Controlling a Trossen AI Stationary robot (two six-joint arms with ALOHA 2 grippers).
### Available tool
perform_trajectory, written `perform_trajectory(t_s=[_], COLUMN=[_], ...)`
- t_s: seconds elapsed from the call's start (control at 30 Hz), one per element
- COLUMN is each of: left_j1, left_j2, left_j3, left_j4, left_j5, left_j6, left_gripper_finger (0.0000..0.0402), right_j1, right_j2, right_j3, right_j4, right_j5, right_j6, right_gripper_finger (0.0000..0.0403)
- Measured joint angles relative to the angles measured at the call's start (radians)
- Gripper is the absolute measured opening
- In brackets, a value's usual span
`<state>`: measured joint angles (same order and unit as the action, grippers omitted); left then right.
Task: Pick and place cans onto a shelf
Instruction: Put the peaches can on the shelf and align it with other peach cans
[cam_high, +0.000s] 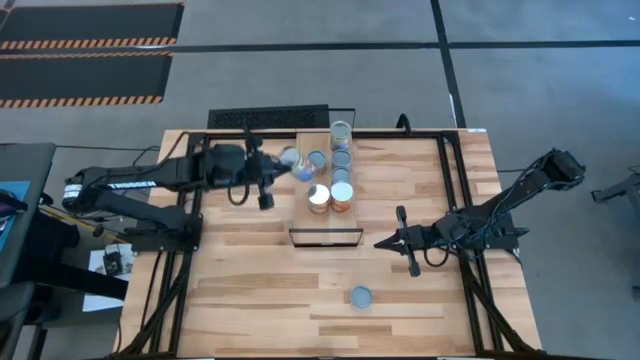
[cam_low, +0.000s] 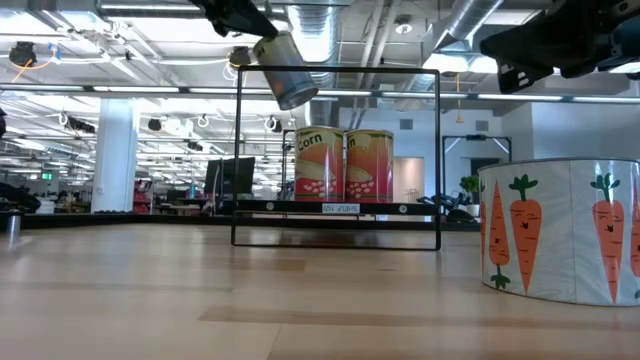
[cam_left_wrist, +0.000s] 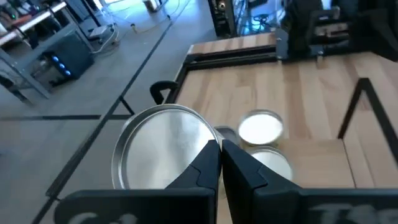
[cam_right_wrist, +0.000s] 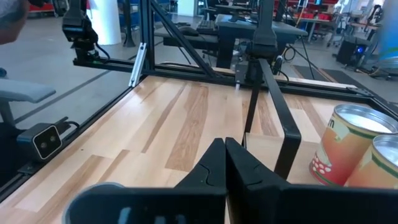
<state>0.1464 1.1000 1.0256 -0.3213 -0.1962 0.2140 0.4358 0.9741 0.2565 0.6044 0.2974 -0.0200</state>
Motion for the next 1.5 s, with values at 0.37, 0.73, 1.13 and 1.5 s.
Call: perform_trajectory(t_s=[0.37,0.73,1.13,1.5], left_j1=[0.148,0.273,0.365,0.405], left_j2=[0.124,0.359,0.587,0.667], left_j3=[0.001,0.162,0.409,0.445], left_j4=[0.081,0.014,-0.127,-0.130], left_j5=[0.124,0.136,0.166,0.216], left_j6=[0.033,0.115,0.160,0.220], left_gripper_finger=[0.0000,0.0000,0.0000,0.0000], right_j1=[0.000,0.001,0.002,0.002], right_j2=[0.000,0.000,0.000,0.000], right_j3=[0.000,0.000,0.000,0.000], right_j4=[0.013,0.012,0.010,0.008], right_j5=[0.000,0.000,-0.001,-0.001], right_j6=[-0.006,0.001,0.013,0.020], right_gripper_finger=[0.0008,0.0008,0.0008,0.0008])
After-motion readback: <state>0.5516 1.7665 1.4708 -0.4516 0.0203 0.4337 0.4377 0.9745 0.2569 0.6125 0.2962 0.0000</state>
